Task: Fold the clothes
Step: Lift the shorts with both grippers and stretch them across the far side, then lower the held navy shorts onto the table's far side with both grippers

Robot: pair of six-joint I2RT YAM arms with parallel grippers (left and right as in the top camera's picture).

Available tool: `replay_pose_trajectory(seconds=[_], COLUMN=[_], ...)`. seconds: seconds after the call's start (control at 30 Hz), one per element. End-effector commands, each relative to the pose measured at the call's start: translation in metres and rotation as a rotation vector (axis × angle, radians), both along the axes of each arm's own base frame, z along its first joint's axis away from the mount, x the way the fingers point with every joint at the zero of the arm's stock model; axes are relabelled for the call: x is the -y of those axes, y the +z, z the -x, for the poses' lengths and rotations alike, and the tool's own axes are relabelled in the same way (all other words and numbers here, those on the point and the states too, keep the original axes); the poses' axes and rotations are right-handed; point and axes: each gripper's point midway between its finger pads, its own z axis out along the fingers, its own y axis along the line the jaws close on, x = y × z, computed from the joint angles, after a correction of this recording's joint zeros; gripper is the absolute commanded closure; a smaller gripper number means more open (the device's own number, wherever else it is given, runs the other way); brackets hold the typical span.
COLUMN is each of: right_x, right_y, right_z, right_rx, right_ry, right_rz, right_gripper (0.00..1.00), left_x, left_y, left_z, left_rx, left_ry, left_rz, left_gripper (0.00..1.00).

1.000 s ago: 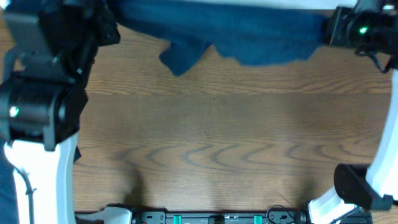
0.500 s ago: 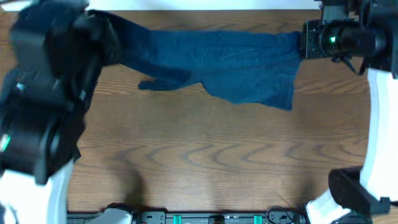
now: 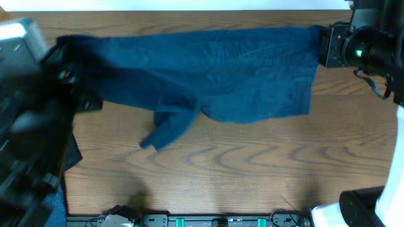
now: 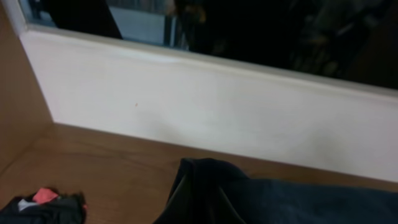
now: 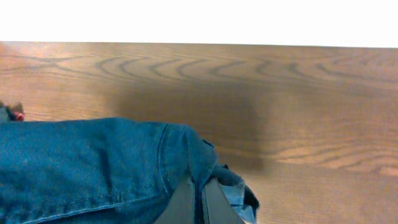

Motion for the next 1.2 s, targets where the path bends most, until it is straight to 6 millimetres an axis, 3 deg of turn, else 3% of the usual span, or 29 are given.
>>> replay_pose_trajectory(seconds=[0.0,0.2,0.33,0.43,0.53,0.7,0.8,0.9,1.0,1.17], right_x=[0.013,0.010,0.012,0.021,0.036,0.063,0.075,0.081,0.083,0.076], right_y=[-0.027,-0.076,-0.080,-0.058,-0.028,0.001,-0.001,-0.018,-0.044,-0.115], right_z=[-0.029,-0.081,-0.118,-0.137,-0.147,-0.153,-0.152,-0.150,-0.150,-0.142], right_rx=[-0.079,-0.165,-0.099,0.015,0.128,0.230,0.222,0.162,0.070,-0.182], right_ry=[-0.068,-0.036,-0.052,-0.083,-0.120,-0.175,-0.197,-0.210,-0.217,-0.187], right_rz=[-0.012,-0.010,-0.021,-0.045,-0.064,-0.073,-0.088,-0.085,-0.081,-0.056], right_gripper=[0.99,0.99,0.99,0.99,0.99,0.99,0.99,0.99,0.99,0.99], left_x=[0.004,0.031,0.042,0.037,0.021,-0.004,-0.017,-0.023,-0.022,-0.009], left_y=[-0.029,-0.079,-0.075,-0.046,-0.015,0.011,0.014,0.003,-0.020,-0.095], left_z=[-0.052,-0.135,-0.175,-0.183,-0.179,-0.173,-0.174,-0.181,-0.195,-0.219], left_rx=[-0.101,-0.206,-0.129,-0.030,0.054,0.116,0.126,0.093,0.026,-0.200], left_ry=[0.078,0.080,0.073,0.091,0.125,0.172,0.200,0.214,0.210,0.165], left_rz=[-0.045,-0.090,-0.103,-0.083,-0.056,-0.083,-0.092,-0.102,-0.120,-0.116], left_gripper=[0.94,0.94,0.94,0.94,0.94,0.94,0.94,0.94,0.94,0.94])
